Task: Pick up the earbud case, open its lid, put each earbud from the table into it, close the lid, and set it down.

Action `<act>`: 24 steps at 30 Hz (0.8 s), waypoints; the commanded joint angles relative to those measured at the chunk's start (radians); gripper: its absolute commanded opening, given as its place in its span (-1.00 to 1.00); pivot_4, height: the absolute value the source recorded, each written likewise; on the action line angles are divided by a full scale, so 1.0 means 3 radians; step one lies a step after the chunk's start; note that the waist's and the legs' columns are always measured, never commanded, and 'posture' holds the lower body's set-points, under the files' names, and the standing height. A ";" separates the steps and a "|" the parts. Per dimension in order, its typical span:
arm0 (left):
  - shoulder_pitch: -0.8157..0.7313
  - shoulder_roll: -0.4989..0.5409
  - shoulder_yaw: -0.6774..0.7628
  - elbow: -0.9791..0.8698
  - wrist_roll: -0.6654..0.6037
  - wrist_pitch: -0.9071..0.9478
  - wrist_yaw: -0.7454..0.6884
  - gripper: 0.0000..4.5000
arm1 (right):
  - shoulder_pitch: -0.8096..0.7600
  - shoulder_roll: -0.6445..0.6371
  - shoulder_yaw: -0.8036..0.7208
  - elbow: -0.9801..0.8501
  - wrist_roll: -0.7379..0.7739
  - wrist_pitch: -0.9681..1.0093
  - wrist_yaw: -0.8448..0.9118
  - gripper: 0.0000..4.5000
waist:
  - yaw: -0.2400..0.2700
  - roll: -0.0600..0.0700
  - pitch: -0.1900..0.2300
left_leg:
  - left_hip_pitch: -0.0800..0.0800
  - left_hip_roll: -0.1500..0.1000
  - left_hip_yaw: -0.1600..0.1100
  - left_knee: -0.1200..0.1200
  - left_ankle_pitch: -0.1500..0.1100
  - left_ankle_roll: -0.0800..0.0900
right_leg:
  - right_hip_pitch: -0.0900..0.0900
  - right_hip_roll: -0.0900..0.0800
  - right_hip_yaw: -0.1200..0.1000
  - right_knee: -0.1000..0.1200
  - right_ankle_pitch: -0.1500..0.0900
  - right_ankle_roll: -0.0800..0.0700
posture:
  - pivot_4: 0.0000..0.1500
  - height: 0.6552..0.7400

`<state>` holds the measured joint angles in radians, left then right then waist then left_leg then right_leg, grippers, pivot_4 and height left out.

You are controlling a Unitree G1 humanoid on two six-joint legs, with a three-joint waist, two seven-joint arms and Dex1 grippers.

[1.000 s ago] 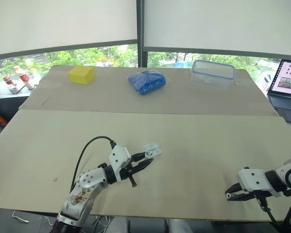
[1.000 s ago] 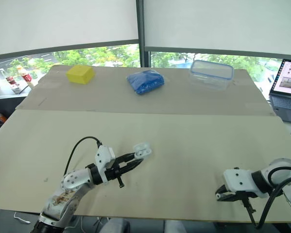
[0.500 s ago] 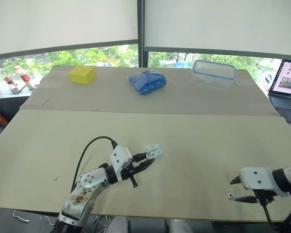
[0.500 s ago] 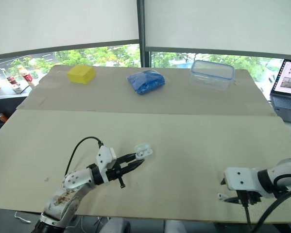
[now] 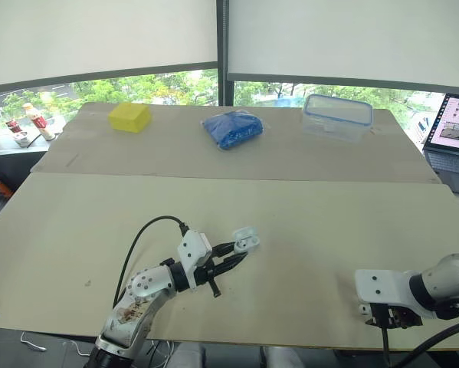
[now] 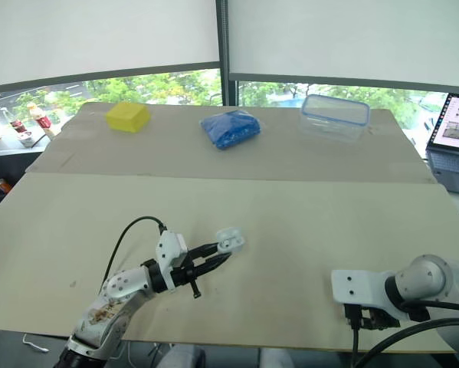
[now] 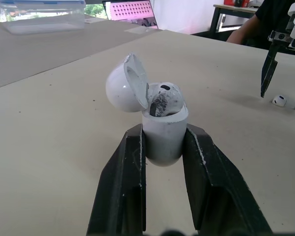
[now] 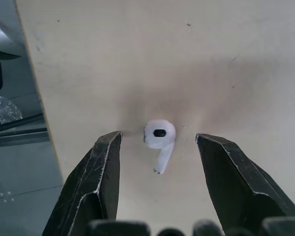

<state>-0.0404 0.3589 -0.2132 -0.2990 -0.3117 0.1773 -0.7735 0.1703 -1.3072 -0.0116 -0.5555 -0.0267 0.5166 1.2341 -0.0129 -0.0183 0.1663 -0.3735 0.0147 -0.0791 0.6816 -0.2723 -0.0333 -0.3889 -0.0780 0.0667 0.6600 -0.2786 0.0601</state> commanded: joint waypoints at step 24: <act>-0.0032 -0.0032 -0.0042 -0.0050 0.0010 -0.0062 0.0018 -0.75 | -0.0303 0.0011 0.0282 -0.0002 0.0065 0.0160 0.0077 -0.62 | -0.0020 -0.0009 0.0002 | 0.0002 0.0002 0.0000 -0.0002 0.0000 0.0000 | 0.0000 0.0001 -0.0001 -0.0001 0.0000 0.0000 | 1.00 -0.16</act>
<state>-0.0402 0.3540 -0.2196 -0.2983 -0.3112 0.1773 -0.7668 0.0879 -1.3075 0.0716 -0.5462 -0.0114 0.5549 1.2707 -0.0188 -0.0210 0.1668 -0.3730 0.0154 -0.0793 0.6810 -0.2724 -0.0331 -0.3888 -0.0775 0.0665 0.6597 -0.2785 0.0599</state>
